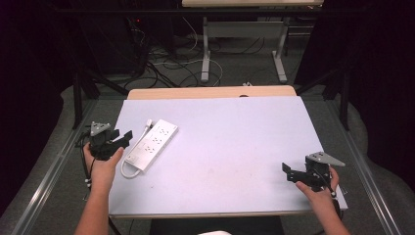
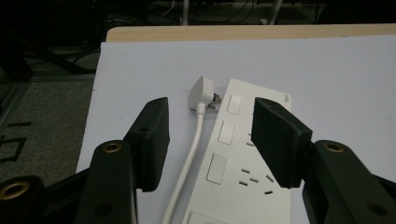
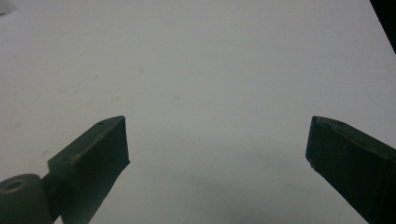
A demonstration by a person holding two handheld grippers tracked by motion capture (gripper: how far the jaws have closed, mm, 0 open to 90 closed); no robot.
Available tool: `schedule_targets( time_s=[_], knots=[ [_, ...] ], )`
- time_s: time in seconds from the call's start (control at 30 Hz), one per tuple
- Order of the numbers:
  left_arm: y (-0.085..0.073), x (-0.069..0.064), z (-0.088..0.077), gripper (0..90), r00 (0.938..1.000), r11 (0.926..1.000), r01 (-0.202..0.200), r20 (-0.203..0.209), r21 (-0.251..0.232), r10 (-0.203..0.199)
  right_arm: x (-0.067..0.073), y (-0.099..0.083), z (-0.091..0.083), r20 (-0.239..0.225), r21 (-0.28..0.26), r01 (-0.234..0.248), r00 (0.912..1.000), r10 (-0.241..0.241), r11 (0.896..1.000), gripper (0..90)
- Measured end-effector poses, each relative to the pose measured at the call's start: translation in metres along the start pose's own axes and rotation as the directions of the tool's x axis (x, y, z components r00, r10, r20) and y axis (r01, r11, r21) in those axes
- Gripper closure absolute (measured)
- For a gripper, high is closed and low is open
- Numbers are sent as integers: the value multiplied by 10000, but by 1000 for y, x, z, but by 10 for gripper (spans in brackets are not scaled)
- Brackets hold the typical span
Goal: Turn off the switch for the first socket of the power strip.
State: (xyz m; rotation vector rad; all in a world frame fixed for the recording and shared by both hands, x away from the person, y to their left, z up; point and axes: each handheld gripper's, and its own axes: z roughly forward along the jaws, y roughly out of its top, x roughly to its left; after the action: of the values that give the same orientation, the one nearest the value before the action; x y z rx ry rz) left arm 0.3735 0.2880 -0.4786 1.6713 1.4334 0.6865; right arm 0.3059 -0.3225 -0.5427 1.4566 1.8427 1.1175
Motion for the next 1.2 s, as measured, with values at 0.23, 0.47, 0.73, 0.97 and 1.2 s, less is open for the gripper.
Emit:
schedule_targets(
  time_s=[0.23, 0.47, 0.73, 0.97, 1.2],
  knots=[
    [-3, 4, 6, 499, 9996, 9995, 286, 50, 153, -286, 1, 0, 1, 20, 40, -18, 10000, 18, 10000, 56],
    [-8, 7, 7, 540, 9985, 9983, 514, 187, 278, -520, 0, 1, 2, -73, 45, 8, 10000, -8, 10000, 59],
    [-11, 9, 9, 609, 9966, 9950, 764, 249, 636, -781, 0, 0, 2, -62, 30, 1, 10000, -1, 10000, 61],
    [-11, 10, 11, 705, 9954, 9912, 848, 359, 1014, -888, 0, 0, 2, -29, 38, -13, 10000, 13, 10000, 62],
    [-11, 9, 11, 779, 9959, 9847, 797, 293, 1551, -852, -1, 0, 1, -69, 94, -12, 10000, 12, 10000, 62]
  ],
)
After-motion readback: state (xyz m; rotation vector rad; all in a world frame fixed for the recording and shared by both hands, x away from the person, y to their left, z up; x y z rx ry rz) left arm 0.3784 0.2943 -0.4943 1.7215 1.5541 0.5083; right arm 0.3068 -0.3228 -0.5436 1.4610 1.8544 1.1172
